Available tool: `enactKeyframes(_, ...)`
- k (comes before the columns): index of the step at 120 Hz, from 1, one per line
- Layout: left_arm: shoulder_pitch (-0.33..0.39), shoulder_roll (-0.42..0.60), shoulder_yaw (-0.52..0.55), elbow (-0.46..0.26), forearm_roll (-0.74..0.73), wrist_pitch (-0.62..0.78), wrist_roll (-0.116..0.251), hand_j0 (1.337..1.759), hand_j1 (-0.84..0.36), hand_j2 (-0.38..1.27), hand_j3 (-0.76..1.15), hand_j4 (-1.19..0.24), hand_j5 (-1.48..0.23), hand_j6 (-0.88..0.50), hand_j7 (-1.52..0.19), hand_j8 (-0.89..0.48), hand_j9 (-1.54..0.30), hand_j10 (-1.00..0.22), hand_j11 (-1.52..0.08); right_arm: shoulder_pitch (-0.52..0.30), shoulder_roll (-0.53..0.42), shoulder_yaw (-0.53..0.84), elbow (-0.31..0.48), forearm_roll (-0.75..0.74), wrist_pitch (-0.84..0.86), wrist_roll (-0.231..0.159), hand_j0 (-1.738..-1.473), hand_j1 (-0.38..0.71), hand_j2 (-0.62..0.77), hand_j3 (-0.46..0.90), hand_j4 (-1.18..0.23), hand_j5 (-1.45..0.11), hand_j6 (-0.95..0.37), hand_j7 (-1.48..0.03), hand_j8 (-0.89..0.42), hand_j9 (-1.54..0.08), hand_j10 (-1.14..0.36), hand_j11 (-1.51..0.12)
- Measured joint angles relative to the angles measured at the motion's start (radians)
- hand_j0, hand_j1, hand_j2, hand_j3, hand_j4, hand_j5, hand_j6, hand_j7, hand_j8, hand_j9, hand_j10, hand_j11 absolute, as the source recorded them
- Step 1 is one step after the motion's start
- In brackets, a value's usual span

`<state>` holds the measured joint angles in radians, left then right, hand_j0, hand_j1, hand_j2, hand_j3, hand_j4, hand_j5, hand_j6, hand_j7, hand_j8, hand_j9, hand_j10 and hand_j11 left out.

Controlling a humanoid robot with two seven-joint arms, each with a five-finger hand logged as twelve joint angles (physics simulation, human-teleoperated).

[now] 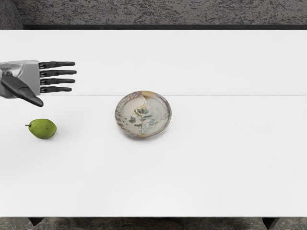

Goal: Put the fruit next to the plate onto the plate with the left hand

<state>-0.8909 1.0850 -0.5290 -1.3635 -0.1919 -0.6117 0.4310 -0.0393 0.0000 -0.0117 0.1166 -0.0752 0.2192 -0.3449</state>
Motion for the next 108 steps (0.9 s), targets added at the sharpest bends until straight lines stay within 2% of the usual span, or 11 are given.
enactKeyframes(27,-0.009,0.0,0.0,-0.009,0.001,0.0,0.001,1.658,0.32,0.0,0.0,-0.02,-0.03,-0.02,-0.03,-0.02,-0.03,-0.02,-0.03,0.001,0.0,-0.003,0.0,-0.001,0.0,0.001,-1.658,-0.35,0.0,0.0,0.0,0.0,0.0,0.0,0.0,0.0,0.0,0.0)
enactKeyframes(41,-0.06,0.026,-0.001,-0.009,0.068,0.0,0.003,1.658,0.32,0.0,0.0,-0.02,-0.03,-0.02,-0.03,-0.02,-0.03,-0.02,-0.03,-0.002,0.0,-0.003,0.0,-0.001,0.0,0.001,-1.658,-0.35,0.0,0.0,0.0,0.0,0.0,0.0,0.0,0.0,0.0,0.0)
enactKeyframes(52,-0.063,0.029,-0.005,-0.009,0.161,0.0,0.024,1.658,0.32,0.0,0.0,-0.02,-0.03,-0.02,-0.03,-0.02,-0.03,-0.02,-0.03,-0.004,0.0,-0.003,0.0,0.0,0.0,0.001,-1.658,-0.35,0.0,0.0,0.0,0.0,0.0,0.0,0.0,0.0,0.0,0.0)
enactKeyframes(66,-0.061,0.005,-0.008,-0.017,0.351,0.0,0.051,1.658,0.32,0.0,0.0,-0.02,-0.03,-0.02,-0.03,-0.02,-0.03,-0.02,-0.03,-0.006,0.0,-0.004,0.0,0.0,0.0,0.001,-1.658,-0.35,0.0,0.0,0.0,0.0,0.0,0.0,0.0,0.0,0.0,0.0)
enactKeyframes(78,-0.06,-0.035,-0.008,-0.078,0.542,0.0,0.063,1.658,0.32,0.0,0.0,-0.03,-0.03,-0.03,-0.03,-0.03,-0.03,-0.03,-0.03,-0.006,0.0,-0.004,0.0,-0.001,0.0,0.001,-1.658,-0.35,0.0,0.0,0.0,0.0,0.0,0.0,0.0,0.0,0.0,0.0)
enactKeyframes(86,-0.059,-0.078,-0.005,-0.108,0.644,0.0,0.09,1.658,0.32,0.0,0.0,-0.03,-0.03,-0.03,-0.03,-0.03,-0.03,-0.03,-0.03,-0.005,0.0,-0.004,0.001,-0.001,0.0,0.001,-1.658,-0.35,0.0,0.0,0.0,0.0,0.0,0.0,0.0,0.0,0.0,0.0)
enactKeyframes(96,-0.057,-0.083,-0.002,-0.127,0.748,0.005,0.114,1.658,0.32,0.0,0.0,-0.03,-0.03,-0.03,-0.03,-0.03,-0.03,-0.03,-0.03,-0.005,0.0,-0.004,0.001,-0.001,0.0,0.001,-1.658,-0.35,0.0,0.0,0.0,0.0,0.0,0.0,0.0,0.0,0.0,0.0)
enactKeyframes(108,-0.051,-0.076,-0.001,-0.137,0.843,0.033,0.127,1.658,0.32,0.01,0.0,-0.03,-0.03,-0.03,-0.03,-0.03,-0.03,-0.03,-0.03,-0.005,0.0,-0.005,0.001,-0.001,0.0,0.001,-1.658,-0.35,0.0,0.0,0.0,0.0,0.0,0.0,0.0,0.0,0.0,0.0)
